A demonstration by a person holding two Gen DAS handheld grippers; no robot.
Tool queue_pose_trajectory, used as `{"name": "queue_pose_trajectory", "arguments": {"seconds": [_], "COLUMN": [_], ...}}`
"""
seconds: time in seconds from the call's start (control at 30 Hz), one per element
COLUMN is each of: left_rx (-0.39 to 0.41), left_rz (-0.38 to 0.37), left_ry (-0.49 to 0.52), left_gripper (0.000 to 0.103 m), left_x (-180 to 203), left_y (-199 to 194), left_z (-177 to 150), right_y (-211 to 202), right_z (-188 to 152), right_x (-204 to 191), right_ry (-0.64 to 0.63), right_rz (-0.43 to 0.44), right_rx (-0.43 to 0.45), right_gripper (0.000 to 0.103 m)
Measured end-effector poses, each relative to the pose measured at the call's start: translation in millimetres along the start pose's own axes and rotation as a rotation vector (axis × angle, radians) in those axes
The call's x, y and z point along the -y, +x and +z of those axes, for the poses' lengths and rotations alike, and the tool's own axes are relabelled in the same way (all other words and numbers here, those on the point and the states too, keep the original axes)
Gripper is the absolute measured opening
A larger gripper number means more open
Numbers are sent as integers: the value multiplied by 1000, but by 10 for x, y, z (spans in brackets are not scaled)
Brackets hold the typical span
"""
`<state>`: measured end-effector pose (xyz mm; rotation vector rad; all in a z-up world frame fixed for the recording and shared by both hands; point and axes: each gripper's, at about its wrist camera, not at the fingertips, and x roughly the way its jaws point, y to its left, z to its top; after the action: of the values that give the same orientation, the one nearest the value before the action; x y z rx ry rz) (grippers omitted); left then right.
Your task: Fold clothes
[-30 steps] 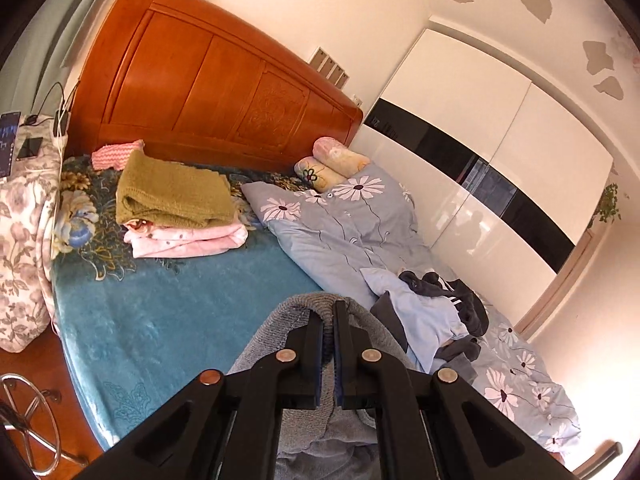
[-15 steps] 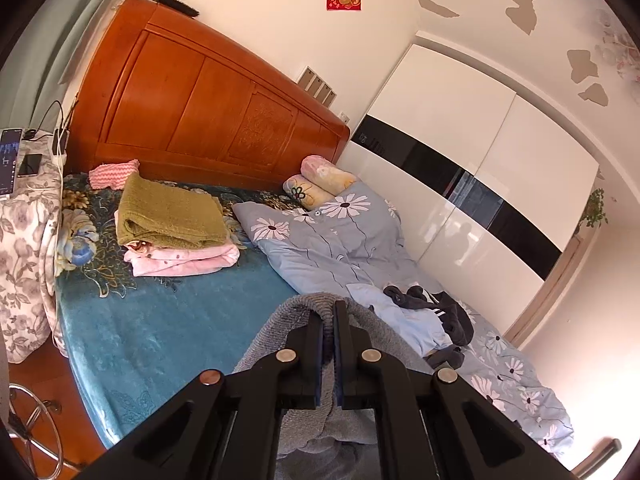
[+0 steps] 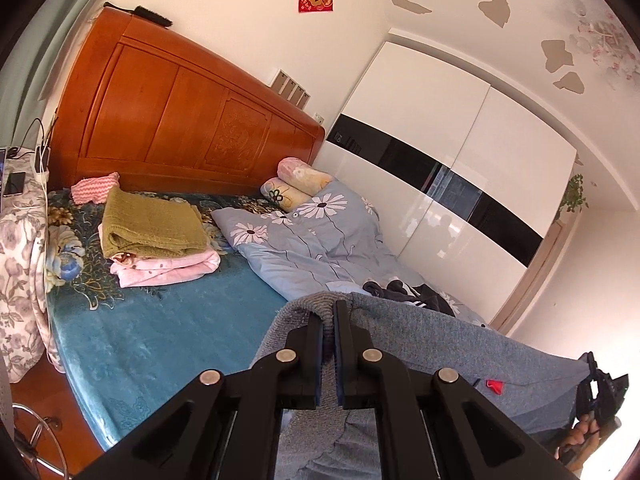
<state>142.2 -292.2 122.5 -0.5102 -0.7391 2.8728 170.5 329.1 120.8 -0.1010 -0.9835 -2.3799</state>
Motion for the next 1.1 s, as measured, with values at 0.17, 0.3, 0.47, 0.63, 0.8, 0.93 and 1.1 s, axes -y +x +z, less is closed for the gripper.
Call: {"name": "queue_pose_trajectory", "arguments": {"seconds": [0.17, 0.3, 0.47, 0.63, 0.8, 0.93, 1.1], "left_rx": [-128, -274, -334, -313, -383, -510, -598], "left_rz": [85, 149, 203, 170, 181, 283, 368], "left_ry": [-32, -128, -138, -91, -73, -88, -95], "left_gripper": [5, 5, 5, 5, 5, 5, 6], "left_x": [-232, -615, -763, -596, -501, -705, -906], "left_y": [649, 1285, 1717, 2206, 2946, 3535, 3849], "left_z": [-79, -397, -621, -267, -199, -555, -941], "right_y": [316, 550, 518, 793, 1058, 1188, 1124], "right_z": [-393, -1000, -1425, -1107, -756, -948, -1325], "right_x": [741, 1779, 2403, 2429, 2487, 2889, 3232], "right_ry": [208, 466, 620, 528, 469, 525, 607], "right_rz": [-165, -325, -415, -406, -429, -546, -663], "right_rx": [-145, -231, -253, -259, -220, -281, -354], "right_gripper": [5, 5, 6, 5, 6, 7, 8]}}
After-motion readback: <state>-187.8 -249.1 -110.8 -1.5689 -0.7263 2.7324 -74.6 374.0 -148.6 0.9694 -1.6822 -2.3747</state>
